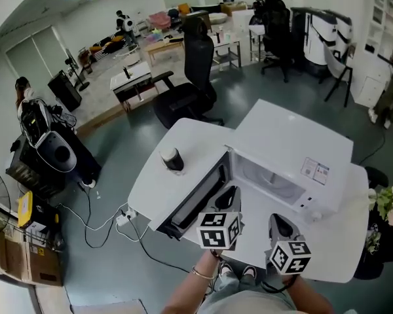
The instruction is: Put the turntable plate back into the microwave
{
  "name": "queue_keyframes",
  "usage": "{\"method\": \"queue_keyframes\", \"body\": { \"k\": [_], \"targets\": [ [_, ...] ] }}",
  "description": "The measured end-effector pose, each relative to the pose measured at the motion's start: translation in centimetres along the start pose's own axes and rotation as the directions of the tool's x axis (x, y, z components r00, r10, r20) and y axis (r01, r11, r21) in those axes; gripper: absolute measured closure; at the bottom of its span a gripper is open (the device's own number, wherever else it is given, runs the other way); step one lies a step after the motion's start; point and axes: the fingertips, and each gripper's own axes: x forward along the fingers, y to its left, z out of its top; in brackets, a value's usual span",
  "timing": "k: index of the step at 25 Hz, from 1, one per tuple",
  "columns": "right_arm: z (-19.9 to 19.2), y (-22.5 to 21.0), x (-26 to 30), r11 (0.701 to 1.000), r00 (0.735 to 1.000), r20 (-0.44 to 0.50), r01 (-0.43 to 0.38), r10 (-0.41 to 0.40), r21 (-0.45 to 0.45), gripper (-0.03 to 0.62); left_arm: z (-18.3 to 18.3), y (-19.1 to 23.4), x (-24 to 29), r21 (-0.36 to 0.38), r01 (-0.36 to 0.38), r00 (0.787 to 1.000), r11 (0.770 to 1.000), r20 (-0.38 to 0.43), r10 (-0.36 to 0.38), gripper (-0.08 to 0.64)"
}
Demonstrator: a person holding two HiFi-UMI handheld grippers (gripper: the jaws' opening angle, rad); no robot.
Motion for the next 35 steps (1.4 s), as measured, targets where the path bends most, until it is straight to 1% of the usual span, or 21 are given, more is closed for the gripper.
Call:
{"method": "queue_keyframes", "body": {
  "k": [3,6,10,13,17,23,26,30,35],
  "targets": [
    [2.4,0.4,-0.6,0.999,0.999,0.045,-0.007,0.009,-0.037,0.581,1.0,0.2,-1.3,0.007,-0.026,0.999,1.000,0.038,0.026,0.560],
    [4.7,0.3,-1.0,0.996,0.996,0.093,0.000,0.008,-0.090,0.581,1.9,0.0,-2.0,0.022,-0.030,0.997,0.999,0.070,0.028,0.560],
    [6.8,0.1,-1.8,0.991,0.990,0.139,0.030,-0.012,-0.129,0.581,2.0,0.0,-2.8,0.043,-0.046,0.996,0.998,0.080,0.043,0.560],
    [7.3,-0.1,-2.4,0.990,0.987,0.160,0.051,-0.030,-0.132,0.581,1.2,0.2,-3.3,0.038,-0.048,0.997,0.998,0.064,0.045,0.560],
    [7.3,-0.7,-2.8,0.989,0.984,0.168,0.072,-0.050,-0.130,0.581,0.5,0.3,-3.4,0.009,-0.038,0.998,0.999,0.041,0.038,0.560],
    [6.9,-1.4,-3.4,0.989,0.983,0.166,0.098,-0.078,-0.112,0.581,0.1,0.2,-3.6,0.016,-0.040,0.999,0.999,0.026,0.039,0.560],
    [6.8,-1.6,-3.8,0.989,0.982,0.170,0.102,-0.083,-0.107,0.581,-0.3,-0.1,-3.5,0.012,-0.034,0.999,0.999,0.013,0.034,0.560],
    [7.4,-1.8,-4.4,0.992,0.977,0.197,0.100,-0.084,-0.074,0.583,-0.5,-0.5,-3.4,0.010,-0.028,1.000,1.000,0.009,0.028,0.560],
    [8.2,-1.9,-4.3,0.992,0.973,0.215,0.100,-0.080,-0.081,0.582,-0.6,-0.8,-2.9,0.008,-0.026,1.000,1.000,0.011,0.026,0.560]
  ]
}}
